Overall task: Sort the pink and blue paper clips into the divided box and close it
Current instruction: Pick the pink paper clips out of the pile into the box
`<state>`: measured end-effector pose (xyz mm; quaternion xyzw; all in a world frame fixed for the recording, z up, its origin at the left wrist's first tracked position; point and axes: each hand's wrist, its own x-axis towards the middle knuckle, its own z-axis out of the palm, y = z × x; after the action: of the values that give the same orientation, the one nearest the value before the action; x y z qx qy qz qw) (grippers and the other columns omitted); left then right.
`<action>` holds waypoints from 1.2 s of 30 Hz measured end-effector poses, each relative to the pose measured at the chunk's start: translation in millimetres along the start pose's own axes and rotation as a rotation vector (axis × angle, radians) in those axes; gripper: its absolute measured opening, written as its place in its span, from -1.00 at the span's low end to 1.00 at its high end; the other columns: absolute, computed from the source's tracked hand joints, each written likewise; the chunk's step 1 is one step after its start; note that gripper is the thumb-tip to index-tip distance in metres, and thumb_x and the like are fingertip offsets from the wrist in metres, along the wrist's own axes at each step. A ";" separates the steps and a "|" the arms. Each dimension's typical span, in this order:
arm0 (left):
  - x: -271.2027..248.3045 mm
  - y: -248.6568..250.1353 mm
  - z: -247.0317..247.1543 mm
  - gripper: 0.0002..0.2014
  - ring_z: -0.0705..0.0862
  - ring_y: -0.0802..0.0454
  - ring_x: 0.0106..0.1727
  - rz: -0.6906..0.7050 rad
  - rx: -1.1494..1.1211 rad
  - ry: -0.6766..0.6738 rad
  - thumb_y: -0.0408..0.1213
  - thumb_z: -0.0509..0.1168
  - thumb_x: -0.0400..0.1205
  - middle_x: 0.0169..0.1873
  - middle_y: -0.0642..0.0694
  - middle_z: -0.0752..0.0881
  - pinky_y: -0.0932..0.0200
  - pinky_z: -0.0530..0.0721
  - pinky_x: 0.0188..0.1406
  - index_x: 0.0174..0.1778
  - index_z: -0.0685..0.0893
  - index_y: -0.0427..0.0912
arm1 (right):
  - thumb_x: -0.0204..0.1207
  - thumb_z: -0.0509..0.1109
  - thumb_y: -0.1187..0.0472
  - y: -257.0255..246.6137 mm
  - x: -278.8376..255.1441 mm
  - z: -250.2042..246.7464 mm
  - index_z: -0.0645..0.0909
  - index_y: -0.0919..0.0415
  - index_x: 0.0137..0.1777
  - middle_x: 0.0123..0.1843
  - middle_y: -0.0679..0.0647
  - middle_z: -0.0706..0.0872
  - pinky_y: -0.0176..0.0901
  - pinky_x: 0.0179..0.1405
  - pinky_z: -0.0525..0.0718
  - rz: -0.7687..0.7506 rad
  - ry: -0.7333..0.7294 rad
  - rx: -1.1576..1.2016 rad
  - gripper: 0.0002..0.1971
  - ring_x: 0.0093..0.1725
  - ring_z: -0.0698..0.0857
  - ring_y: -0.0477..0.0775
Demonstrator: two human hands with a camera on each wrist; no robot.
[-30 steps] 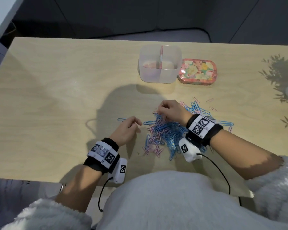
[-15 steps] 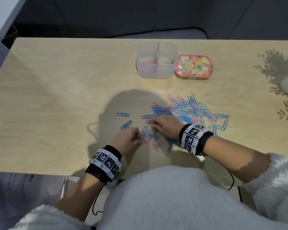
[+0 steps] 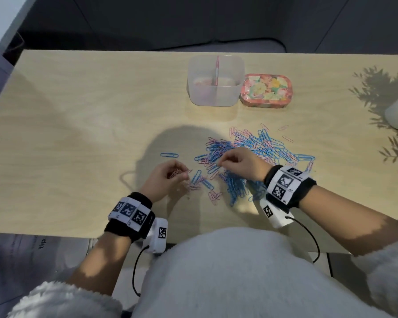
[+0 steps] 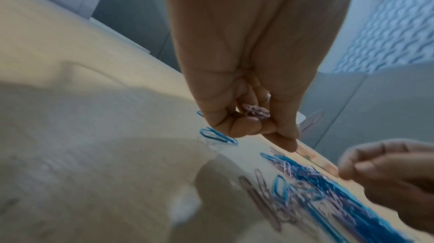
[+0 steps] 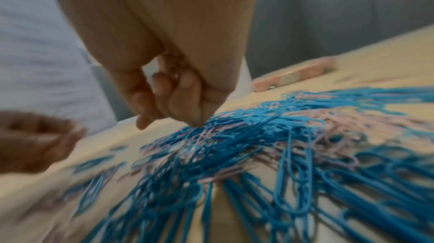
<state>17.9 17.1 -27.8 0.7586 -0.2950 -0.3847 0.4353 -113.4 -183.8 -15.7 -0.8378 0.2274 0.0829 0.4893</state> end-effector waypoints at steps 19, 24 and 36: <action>-5.7 -1.6 -3.1 -0.78 0.60 0.25 -0.53 -0.255 -0.287 0.022 -0.46 0.13 0.67 -0.43 0.01 0.72 0.44 0.55 -0.50 -0.18 0.58 -0.09 | 0.51 0.29 0.09 -7.4 -8.4 17.0 0.61 0.12 0.01 -0.03 0.06 0.73 -0.15 -0.15 0.45 -0.043 -0.004 -0.534 -0.83 0.03 0.68 0.16; -0.9 0.3 -5.4 -0.88 0.38 0.24 -0.52 -0.076 0.179 -0.078 -0.26 0.41 0.51 -0.51 0.04 0.42 0.46 0.35 -0.52 -0.10 0.63 -0.11 | 0.41 0.36 -0.20 -9.7 -29.2 40.5 0.58 0.18 0.07 0.02 0.12 0.72 -0.08 -0.13 0.48 -0.075 -0.124 -0.775 -0.55 0.05 0.67 0.21; 19.1 7.2 -7.3 -0.85 0.57 -0.06 -0.10 0.149 0.855 -0.227 -0.16 0.33 0.56 -0.20 0.00 0.54 0.20 0.37 -0.21 -0.03 0.65 -0.12 | 0.50 0.20 0.23 -10.8 -13.5 45.6 0.41 0.22 -0.22 -0.14 0.18 0.67 -0.02 -0.23 0.52 -0.063 -0.261 -0.801 -0.90 -0.17 0.63 0.24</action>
<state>33.3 2.1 -25.4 0.8000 -0.5272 -0.2765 0.0742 -116.5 -136.2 -25.5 -0.9508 0.0877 0.2552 0.1522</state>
